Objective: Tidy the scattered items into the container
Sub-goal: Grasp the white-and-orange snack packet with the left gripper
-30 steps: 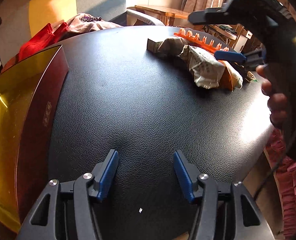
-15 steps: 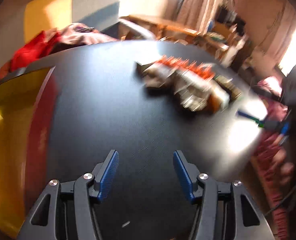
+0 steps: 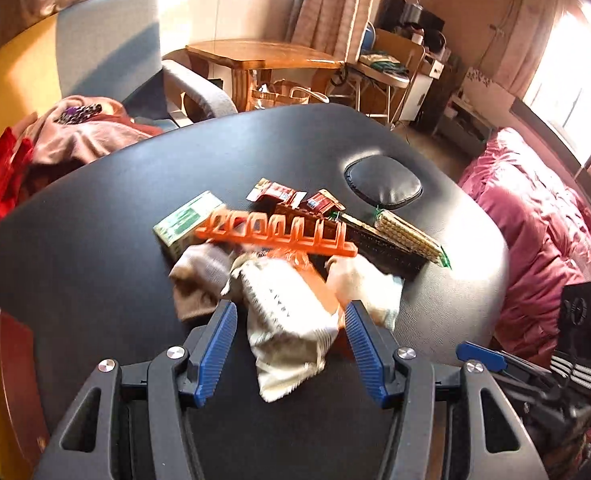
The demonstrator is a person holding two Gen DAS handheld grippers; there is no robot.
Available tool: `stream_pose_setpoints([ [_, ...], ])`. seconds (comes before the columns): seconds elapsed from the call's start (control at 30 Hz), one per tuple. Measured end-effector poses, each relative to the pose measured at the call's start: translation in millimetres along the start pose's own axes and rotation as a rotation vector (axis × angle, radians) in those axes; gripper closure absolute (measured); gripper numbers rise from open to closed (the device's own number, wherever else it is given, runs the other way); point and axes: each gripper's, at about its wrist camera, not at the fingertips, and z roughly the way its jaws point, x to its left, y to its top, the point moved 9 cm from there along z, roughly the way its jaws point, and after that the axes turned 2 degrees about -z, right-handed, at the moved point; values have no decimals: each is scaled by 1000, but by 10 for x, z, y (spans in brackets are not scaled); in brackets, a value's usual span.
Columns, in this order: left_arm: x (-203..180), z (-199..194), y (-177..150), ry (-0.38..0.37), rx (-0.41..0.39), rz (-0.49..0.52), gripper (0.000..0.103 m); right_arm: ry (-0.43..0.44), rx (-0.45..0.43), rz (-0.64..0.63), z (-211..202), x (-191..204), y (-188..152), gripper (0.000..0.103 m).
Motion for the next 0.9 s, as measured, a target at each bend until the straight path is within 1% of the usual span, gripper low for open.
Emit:
stream_pose_setpoints([
  [0.17, -6, 265, 17, 15, 54, 17, 45, 1, -3, -4, 30, -53, 17, 0],
  [0.33, -69, 386, 76, 52, 59, 46, 45, 0, 0, 15, 126, -139, 24, 0],
  [0.4, -109, 431, 110, 54, 60, 62, 45, -1, 3, 18, 147, -158, 5, 0],
  [0.5, -126, 533, 105, 98, 74, 100, 44, -5, 8, 21, 175, -182, -18, 0],
  [0.57, -135, 602, 101, 130, 83, 126, 39, -10, 8, 19, 181, -193, -19, 0],
  [0.63, -118, 607, 71, 122, 79, 118, 39, -14, 8, 13, 180, -192, -11, 0],
  [0.73, -53, 591, -5, 49, 92, 54, 40, -22, 5, -4, 182, -174, 12, 0],
  [0.77, -22, 569, -29, 31, 86, 36, 40, -23, 8, -6, 194, -167, 12, 0],
  [0.9, 76, 462, -121, -17, 71, 4, 42, -29, 19, -16, 243, -131, 2, 0],
])
